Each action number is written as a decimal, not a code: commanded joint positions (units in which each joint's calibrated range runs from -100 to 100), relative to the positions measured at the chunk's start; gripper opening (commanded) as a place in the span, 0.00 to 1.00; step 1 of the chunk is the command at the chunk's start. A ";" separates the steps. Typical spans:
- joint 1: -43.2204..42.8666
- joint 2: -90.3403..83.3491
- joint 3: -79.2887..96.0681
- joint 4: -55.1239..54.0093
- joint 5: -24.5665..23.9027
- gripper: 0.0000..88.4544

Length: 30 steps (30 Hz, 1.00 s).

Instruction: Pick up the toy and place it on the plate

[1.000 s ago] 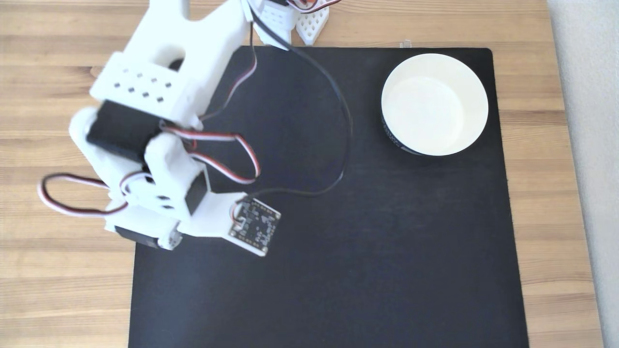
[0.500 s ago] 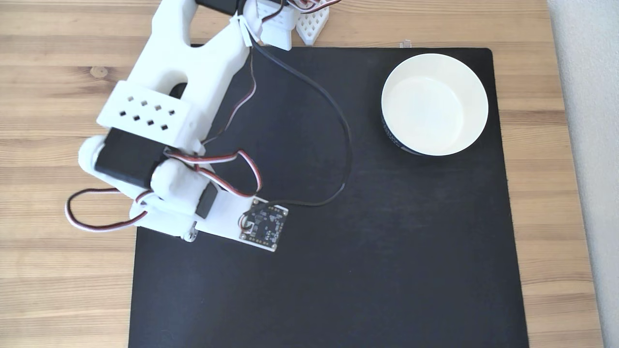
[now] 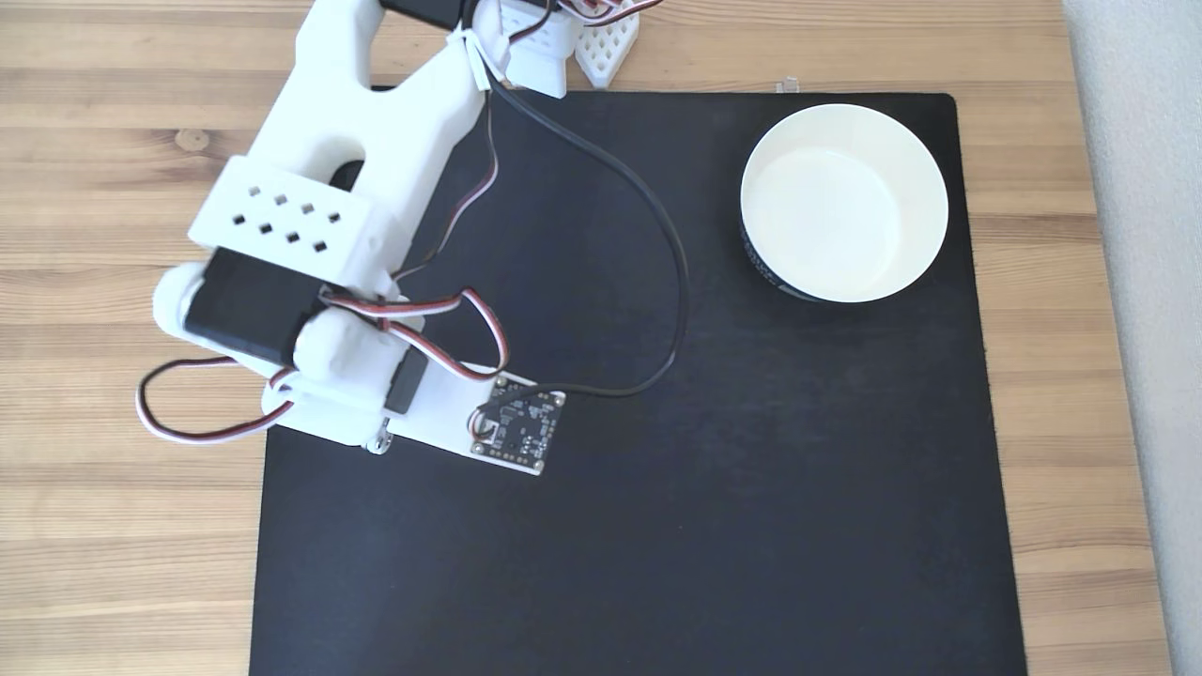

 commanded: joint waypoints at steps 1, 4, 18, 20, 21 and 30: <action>-0.07 -0.92 -2.42 0.39 -0.02 0.03; -0.07 -0.67 -2.42 0.05 -0.13 0.03; -0.07 -0.42 -2.42 0.82 -0.07 0.41; -0.07 -0.42 -2.33 0.82 -0.13 0.40; -0.07 -0.42 -2.33 0.82 -0.18 0.40; 0.01 -0.33 -2.24 0.82 -3.00 0.40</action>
